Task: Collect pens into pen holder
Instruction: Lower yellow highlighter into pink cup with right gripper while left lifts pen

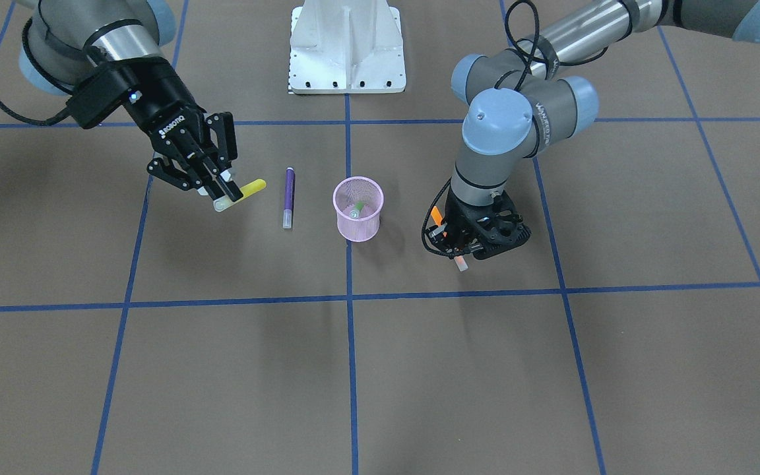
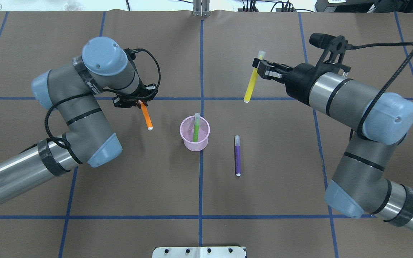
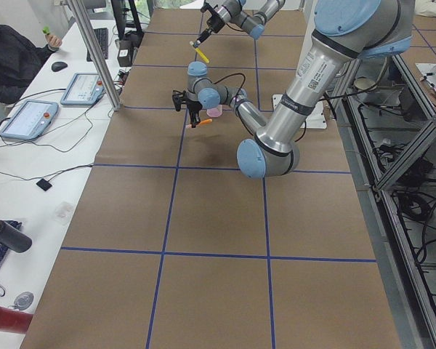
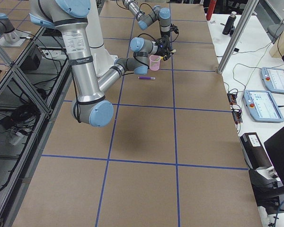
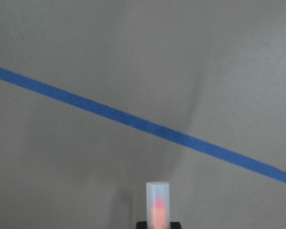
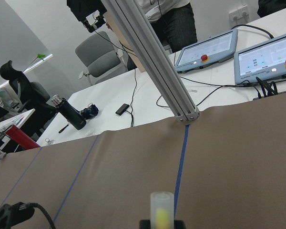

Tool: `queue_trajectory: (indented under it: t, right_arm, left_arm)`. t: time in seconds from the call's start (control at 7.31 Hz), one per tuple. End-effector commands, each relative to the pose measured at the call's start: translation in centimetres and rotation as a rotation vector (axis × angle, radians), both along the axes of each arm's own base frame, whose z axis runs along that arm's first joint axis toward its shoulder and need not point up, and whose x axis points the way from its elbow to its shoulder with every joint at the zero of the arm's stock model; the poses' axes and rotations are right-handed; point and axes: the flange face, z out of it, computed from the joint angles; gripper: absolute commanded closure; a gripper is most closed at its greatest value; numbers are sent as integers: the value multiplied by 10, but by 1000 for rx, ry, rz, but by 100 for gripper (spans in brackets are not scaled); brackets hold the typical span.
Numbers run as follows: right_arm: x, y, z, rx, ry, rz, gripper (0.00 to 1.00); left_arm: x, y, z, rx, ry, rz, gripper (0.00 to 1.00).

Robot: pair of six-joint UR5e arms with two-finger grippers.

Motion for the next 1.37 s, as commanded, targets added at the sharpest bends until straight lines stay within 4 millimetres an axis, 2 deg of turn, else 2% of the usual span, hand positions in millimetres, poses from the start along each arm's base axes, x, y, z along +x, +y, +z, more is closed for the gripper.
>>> queue_trajectory:
  t: [0.0,0.27,0.55,0.96,1.23]
  right_arm:
    - [-44,6,-28,-3,6,56,100]
    - [-86,7,-33,-12,29,103,100]
    - [-114,19,-33,-14,50,145,100]
    - [-144,46,-29,-14,90,102,100]
    - [-161,64,-25,-17,125,132,100]
  left_arm:
    - [-42,-19,-14,-24,60,-3,100]
    - [-52,-23,-17,-16,66,-12,100]
    - [-58,-24,-16,-12,68,-12,100]
    - [-61,-27,-15,-2,65,-7,100]
    - [-62,-27,-14,11,61,3,100]
